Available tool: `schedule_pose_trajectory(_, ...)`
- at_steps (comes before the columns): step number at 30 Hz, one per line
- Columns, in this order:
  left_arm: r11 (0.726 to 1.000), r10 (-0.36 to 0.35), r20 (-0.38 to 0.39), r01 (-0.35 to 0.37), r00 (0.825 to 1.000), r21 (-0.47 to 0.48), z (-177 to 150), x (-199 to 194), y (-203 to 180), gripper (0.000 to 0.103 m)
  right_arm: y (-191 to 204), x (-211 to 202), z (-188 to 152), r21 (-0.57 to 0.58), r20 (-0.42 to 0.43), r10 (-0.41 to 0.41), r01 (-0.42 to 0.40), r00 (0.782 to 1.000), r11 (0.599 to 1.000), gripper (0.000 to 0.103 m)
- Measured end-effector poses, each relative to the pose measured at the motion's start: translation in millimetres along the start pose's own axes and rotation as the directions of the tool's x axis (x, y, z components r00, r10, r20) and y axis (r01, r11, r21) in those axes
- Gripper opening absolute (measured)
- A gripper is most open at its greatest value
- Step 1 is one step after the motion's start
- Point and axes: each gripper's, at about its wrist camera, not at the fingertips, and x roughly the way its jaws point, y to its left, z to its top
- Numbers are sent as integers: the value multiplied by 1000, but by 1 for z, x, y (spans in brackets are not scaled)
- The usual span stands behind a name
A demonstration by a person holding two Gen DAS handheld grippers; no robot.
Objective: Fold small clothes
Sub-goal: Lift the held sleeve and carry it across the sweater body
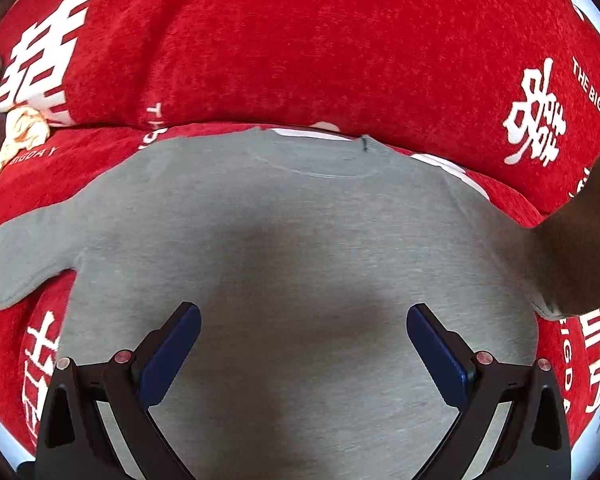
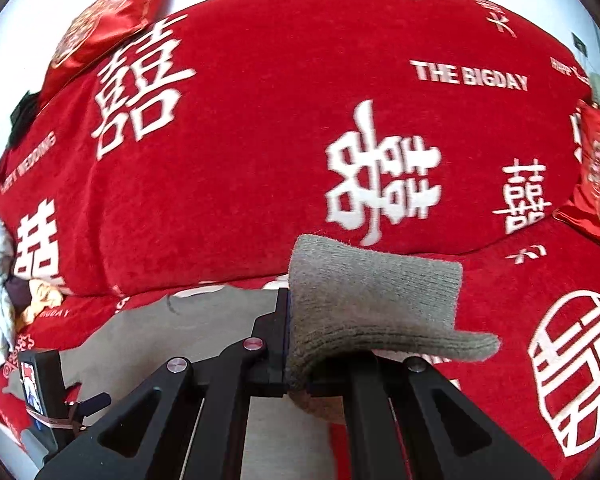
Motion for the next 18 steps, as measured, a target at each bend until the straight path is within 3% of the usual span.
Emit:
schedule_pose_trajectory(11, 999, 41, 22, -40, 999, -37, -10, 4, 58, 103, 90, 9, -2, -124, -29, 44, -47, 999, 991, 5)
schedule_pose_trajectory(18, 994, -10, 14, 12, 1000, -106, -14, 13, 95, 103, 134, 22, -8, -185, -54, 6, -16, 999, 983, 5)
